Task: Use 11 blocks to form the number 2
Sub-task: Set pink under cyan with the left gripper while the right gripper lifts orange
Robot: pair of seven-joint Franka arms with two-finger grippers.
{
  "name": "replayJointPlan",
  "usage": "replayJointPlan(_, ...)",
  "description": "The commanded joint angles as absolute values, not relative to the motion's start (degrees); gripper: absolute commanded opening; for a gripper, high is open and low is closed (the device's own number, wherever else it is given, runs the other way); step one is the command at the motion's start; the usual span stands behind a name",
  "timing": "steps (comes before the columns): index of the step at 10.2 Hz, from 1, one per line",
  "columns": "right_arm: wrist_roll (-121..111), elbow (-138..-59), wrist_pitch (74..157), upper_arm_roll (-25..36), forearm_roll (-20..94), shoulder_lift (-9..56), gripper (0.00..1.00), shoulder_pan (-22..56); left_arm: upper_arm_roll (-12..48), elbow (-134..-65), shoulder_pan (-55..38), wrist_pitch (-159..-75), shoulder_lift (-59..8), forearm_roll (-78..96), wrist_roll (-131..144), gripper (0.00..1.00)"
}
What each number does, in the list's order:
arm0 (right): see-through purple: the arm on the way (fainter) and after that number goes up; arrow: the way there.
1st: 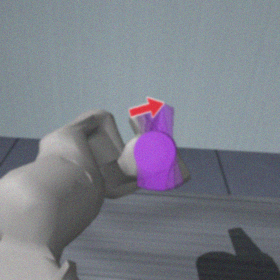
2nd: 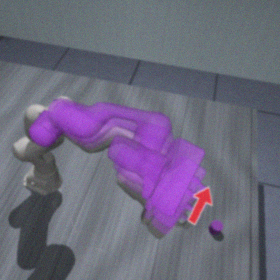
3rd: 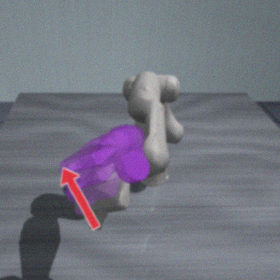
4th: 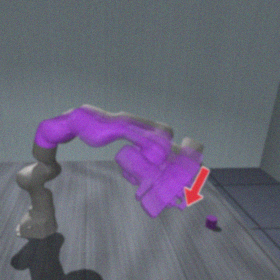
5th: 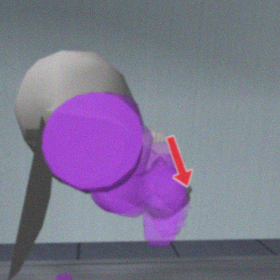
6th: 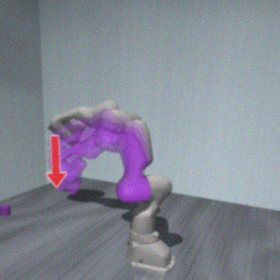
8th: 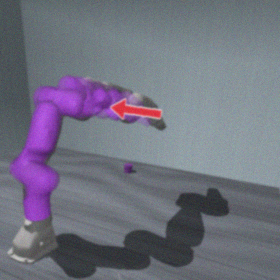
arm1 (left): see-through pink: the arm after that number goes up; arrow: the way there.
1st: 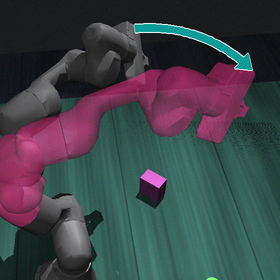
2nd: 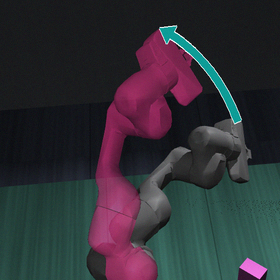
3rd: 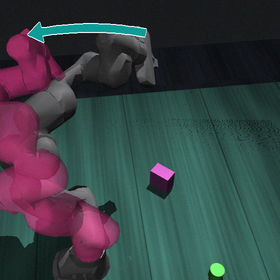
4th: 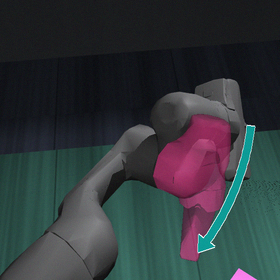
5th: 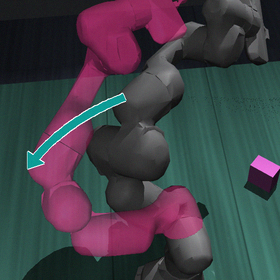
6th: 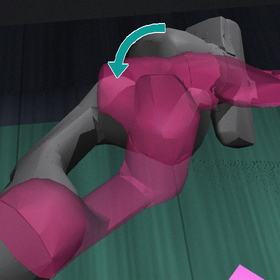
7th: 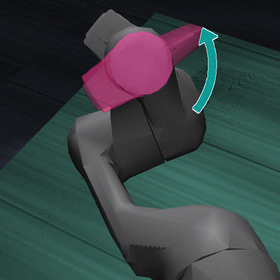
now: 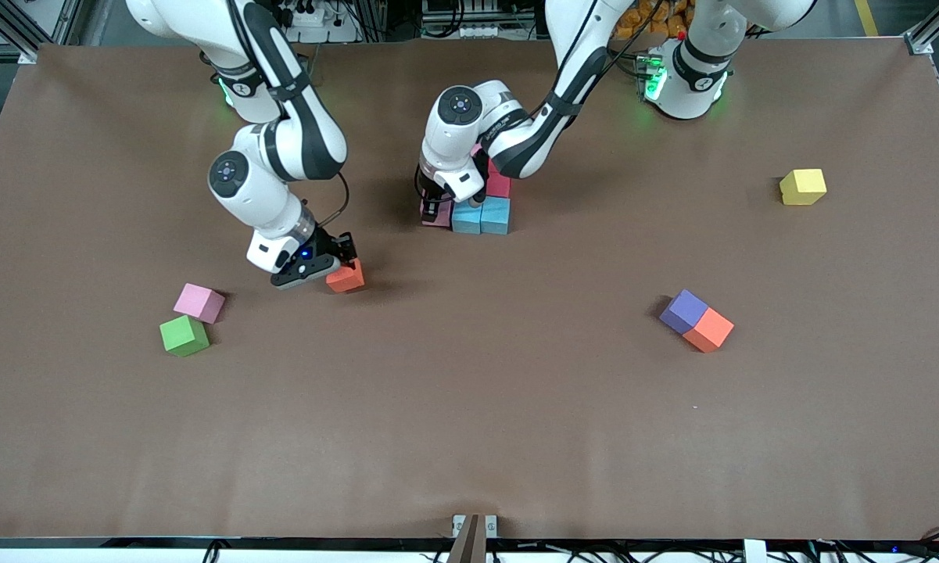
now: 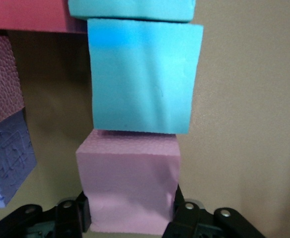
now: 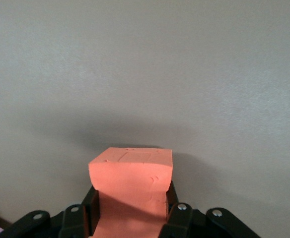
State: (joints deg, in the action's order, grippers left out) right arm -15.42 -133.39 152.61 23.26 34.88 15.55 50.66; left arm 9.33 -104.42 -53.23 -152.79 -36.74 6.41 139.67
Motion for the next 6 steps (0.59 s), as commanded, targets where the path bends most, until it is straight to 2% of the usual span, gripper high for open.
replayJointPlan(1, -11.1, -132.4, 152.8, 23.6, 36.3, 15.9, 0.09, 52.7, 9.3, -104.6, -53.2, -153.9, -37.2, 4.7, 141.8, 0.26)
replayJointPlan(4, -7.6, -132.1, 152.8, 23.6, 36.4, 15.9, 0.09, 53.9, 9.3, -104.6, -53.0, -153.9, -37.3, 4.7, 141.5, 0.26)
replayJointPlan(6, -6.0, -132.1, 152.8, 23.6, 36.3, 15.9, 0.09, 54.3, 9.3, -104.3, -53.0, -153.9, -37.6, 4.7, 141.4, 0.32)
